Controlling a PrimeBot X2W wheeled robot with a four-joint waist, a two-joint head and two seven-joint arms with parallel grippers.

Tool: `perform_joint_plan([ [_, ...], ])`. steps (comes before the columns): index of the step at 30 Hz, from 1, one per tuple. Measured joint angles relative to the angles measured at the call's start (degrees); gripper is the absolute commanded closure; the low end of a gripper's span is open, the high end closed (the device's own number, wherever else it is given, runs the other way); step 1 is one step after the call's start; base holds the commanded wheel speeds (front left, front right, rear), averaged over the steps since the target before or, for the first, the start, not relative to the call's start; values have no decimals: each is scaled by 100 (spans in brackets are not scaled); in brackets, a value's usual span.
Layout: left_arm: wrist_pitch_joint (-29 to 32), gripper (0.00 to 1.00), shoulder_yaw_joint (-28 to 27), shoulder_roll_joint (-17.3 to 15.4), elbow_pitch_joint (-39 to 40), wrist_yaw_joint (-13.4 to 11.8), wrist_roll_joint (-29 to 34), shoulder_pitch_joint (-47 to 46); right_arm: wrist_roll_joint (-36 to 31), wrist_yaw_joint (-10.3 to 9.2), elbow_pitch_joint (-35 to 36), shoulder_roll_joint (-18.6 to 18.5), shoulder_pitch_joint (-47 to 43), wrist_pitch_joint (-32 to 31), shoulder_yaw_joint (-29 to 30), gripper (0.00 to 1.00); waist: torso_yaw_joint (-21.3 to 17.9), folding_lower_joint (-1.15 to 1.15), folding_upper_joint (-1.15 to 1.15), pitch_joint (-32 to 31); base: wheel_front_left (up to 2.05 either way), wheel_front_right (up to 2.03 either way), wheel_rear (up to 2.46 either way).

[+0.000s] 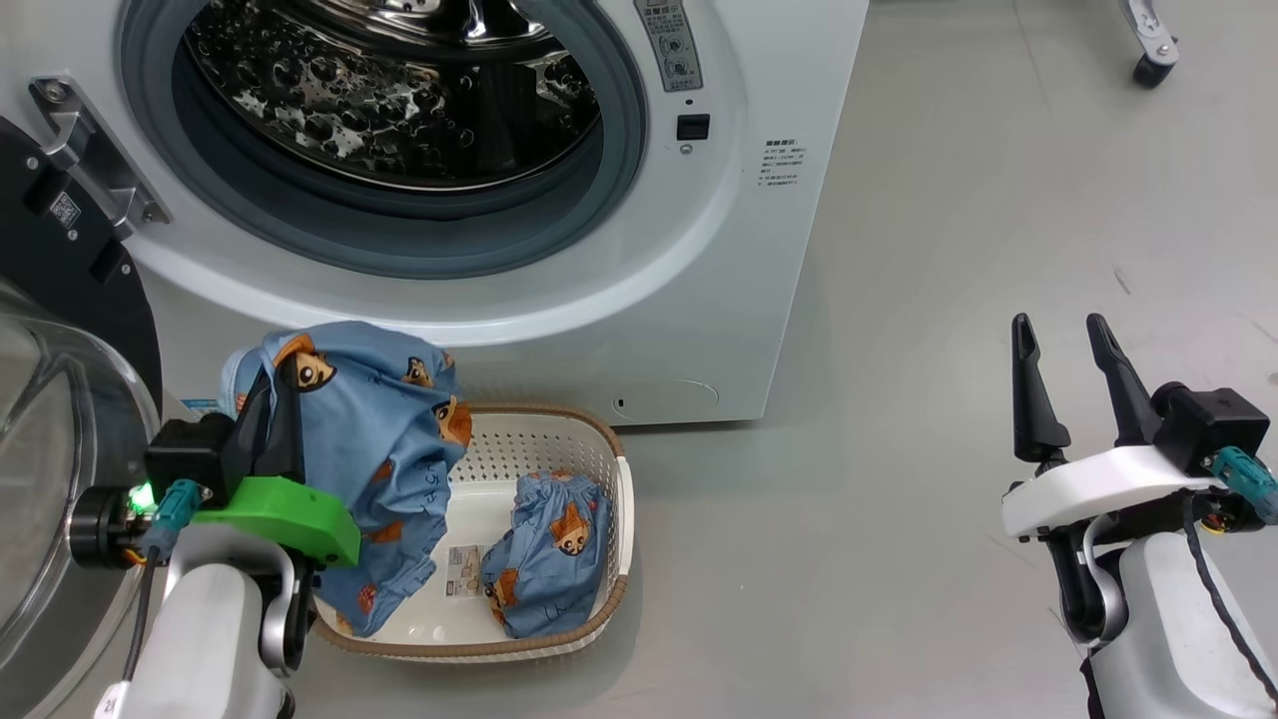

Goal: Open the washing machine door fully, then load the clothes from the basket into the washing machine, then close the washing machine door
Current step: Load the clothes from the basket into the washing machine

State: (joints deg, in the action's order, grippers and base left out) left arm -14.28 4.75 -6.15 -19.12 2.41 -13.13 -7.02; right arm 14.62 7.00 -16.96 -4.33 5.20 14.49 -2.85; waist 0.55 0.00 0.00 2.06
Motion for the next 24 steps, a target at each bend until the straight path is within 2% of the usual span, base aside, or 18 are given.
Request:
perform_joint_plan([
  [24, 0, 100, -74, -3, 524, -52, 0, 503, 42, 0, 65, -59, -108, 0, -26, 0, -56, 0, 0, -65, 0, 0, 0],
])
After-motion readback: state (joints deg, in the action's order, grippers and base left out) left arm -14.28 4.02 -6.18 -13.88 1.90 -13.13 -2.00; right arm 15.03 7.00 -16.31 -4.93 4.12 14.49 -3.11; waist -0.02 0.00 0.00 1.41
